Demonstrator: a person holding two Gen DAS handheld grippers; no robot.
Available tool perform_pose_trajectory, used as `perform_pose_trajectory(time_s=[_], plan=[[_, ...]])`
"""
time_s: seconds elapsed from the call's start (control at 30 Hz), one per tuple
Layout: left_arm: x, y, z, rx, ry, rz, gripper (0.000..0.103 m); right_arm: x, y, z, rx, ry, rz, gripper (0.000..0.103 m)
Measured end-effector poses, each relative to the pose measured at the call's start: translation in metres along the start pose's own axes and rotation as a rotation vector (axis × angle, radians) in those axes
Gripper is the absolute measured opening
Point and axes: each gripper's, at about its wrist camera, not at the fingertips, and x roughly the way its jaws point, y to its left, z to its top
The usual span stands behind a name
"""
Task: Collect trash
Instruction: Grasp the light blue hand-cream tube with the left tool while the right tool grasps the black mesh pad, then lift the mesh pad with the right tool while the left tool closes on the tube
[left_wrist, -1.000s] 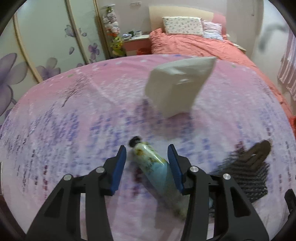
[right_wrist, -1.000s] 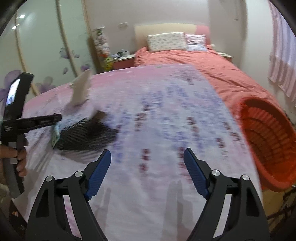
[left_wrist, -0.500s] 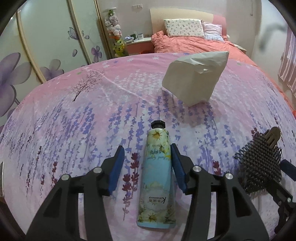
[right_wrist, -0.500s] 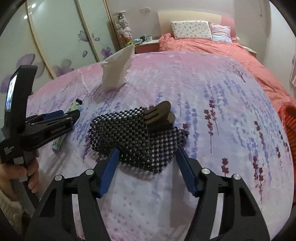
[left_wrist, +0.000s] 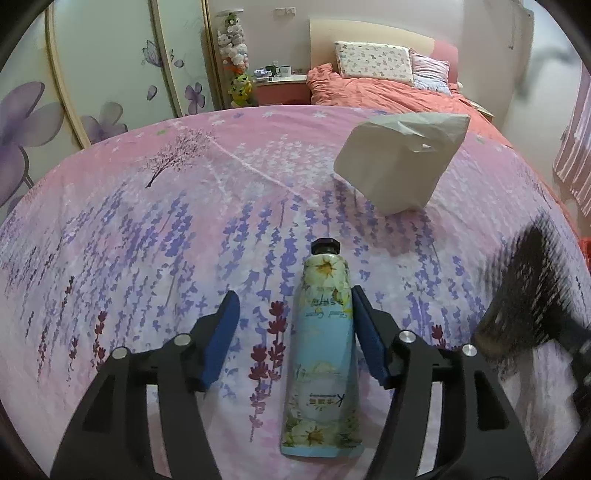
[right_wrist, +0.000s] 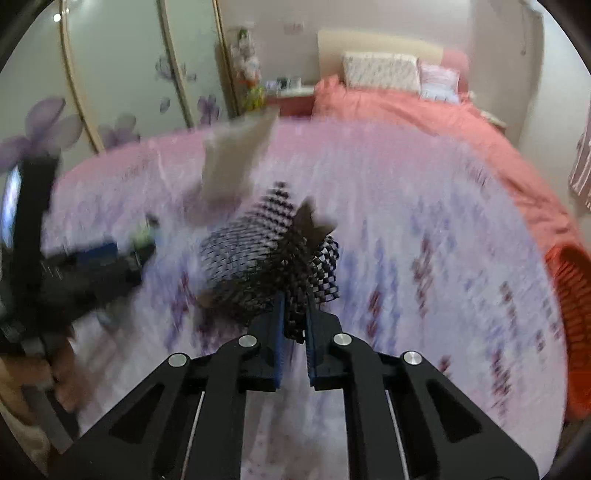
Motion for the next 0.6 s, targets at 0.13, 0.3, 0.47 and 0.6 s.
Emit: perform_pose_trajectory(time_s=[0.13, 0.3, 0.47, 0.6], plan=[[-0.001, 0.005, 0.001, -0.001, 0.001, 0.0, 0.063, -0.035, -0.006, 0.022, 0.017, -0.115, -0.017, 0.01], [-0.001, 0.007, 0.002, -0.004, 0.002, -0.004, 0.063, -0.045, -0.023, 0.02, 0.022, -0.136, -0.088, 0.01], [-0.001, 0.007, 0.002, -0.004, 0.002, -0.004, 0.063, -0.022, -0.05, -0.009, 0.078, -0.029, -0.144, 0.01], [-0.001, 0.007, 0.002, -0.004, 0.001, -0.007, 0.063, -0.018, -0.068, -0.027, 0.128, 0.039, -0.133, 0.014]])
